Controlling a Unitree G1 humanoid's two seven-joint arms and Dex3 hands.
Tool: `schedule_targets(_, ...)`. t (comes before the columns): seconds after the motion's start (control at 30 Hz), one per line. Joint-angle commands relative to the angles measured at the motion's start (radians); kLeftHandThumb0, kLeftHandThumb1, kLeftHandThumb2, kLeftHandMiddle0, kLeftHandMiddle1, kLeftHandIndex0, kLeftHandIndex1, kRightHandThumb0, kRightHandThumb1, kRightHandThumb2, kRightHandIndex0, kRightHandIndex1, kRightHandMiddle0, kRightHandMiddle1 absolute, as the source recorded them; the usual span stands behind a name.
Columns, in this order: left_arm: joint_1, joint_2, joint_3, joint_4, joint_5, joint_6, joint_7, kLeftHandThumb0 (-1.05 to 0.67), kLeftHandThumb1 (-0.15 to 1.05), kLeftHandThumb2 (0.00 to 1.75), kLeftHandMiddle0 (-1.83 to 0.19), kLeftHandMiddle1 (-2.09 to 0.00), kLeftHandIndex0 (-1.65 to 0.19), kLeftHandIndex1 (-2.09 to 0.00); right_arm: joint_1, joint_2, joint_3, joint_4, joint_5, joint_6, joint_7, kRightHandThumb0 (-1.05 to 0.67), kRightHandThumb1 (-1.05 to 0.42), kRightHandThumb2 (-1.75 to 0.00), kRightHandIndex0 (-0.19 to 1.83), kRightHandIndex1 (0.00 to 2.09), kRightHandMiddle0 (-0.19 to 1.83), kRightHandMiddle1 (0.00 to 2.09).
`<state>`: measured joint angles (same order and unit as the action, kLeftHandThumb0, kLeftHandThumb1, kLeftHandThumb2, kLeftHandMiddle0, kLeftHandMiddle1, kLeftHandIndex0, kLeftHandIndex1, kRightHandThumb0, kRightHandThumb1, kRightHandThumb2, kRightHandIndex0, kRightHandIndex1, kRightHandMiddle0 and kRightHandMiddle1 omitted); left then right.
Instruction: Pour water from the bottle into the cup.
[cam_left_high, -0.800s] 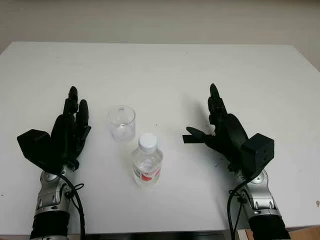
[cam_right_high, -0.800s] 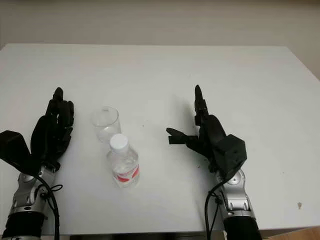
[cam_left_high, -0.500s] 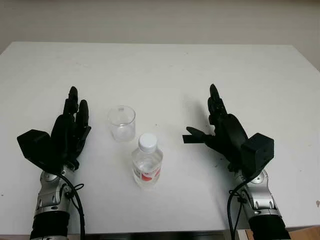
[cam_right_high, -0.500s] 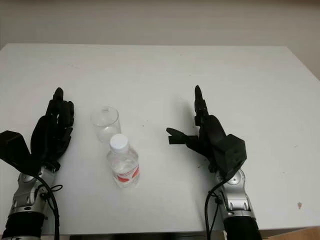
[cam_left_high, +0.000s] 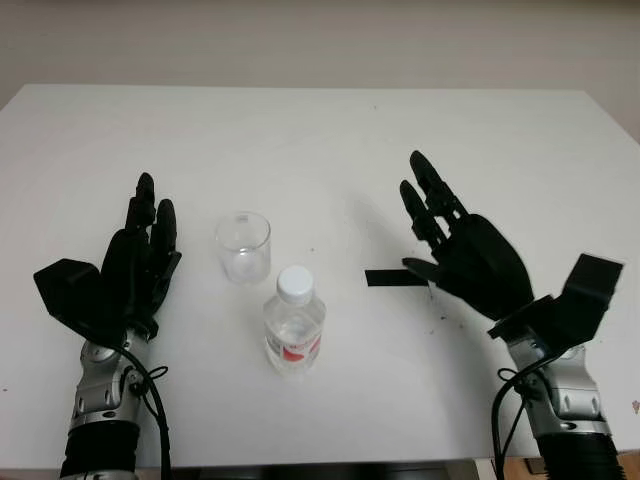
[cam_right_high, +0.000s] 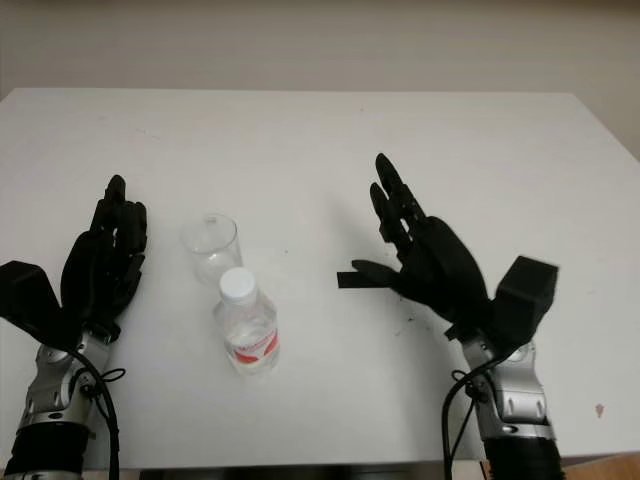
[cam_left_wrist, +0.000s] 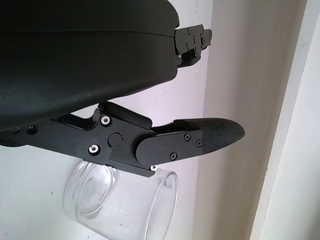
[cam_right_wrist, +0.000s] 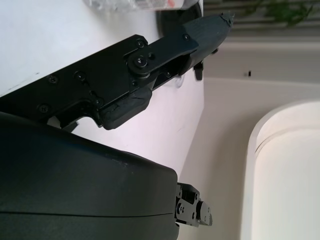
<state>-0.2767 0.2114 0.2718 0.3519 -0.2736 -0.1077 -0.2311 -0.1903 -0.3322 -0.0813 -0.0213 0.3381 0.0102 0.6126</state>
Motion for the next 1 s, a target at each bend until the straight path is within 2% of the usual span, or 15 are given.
schedule_targets(0.0, -0.007, 0.007, 0.005, -0.008, -0.001, 0.000, 0.000, -0.71, 1.05, 0.52, 0.14, -0.05, 0.14, -0.05, 0.010, -0.022, 0.001, -0.047, 0.016, 0.015, 0.024, -0.90, -0.83, -0.05, -0.18, 0.02, -0.17, 0.03)
schedule_targets(0.3, -0.010, 0.008, 0.000, -0.002, 0.003, -0.004, 0.000, -0.70, 1.05, 0.53, 0.14, -0.05, 0.14, -0.05, 0.073, -0.017, 0.033, -0.127, 0.058, 0.055, 0.089, -0.87, -0.82, -0.05, -0.19, 0.00, -0.18, 0.02)
schedule_targets(0.7, -0.051, 0.008, 0.001, 0.033, 0.009, -0.001, 0.012, -0.71, 1.05, 0.52, 0.12, -0.06, 0.12, -0.06, 0.070, 0.012, 0.152, -0.031, -0.009, 0.043, 0.118, -0.91, -0.83, -0.05, -0.18, 0.02, -0.18, 0.02)
schedule_targets(0.97, -0.078, 0.007, 0.004, 0.060, 0.007, -0.019, 0.010, -0.71, 1.05, 0.51, 0.12, -0.06, 0.11, -0.06, 0.044, 0.030, 0.192, 0.006, -0.028, 0.059, 0.133, -0.86, -0.79, -0.04, -0.18, 0.03, -0.17, 0.03)
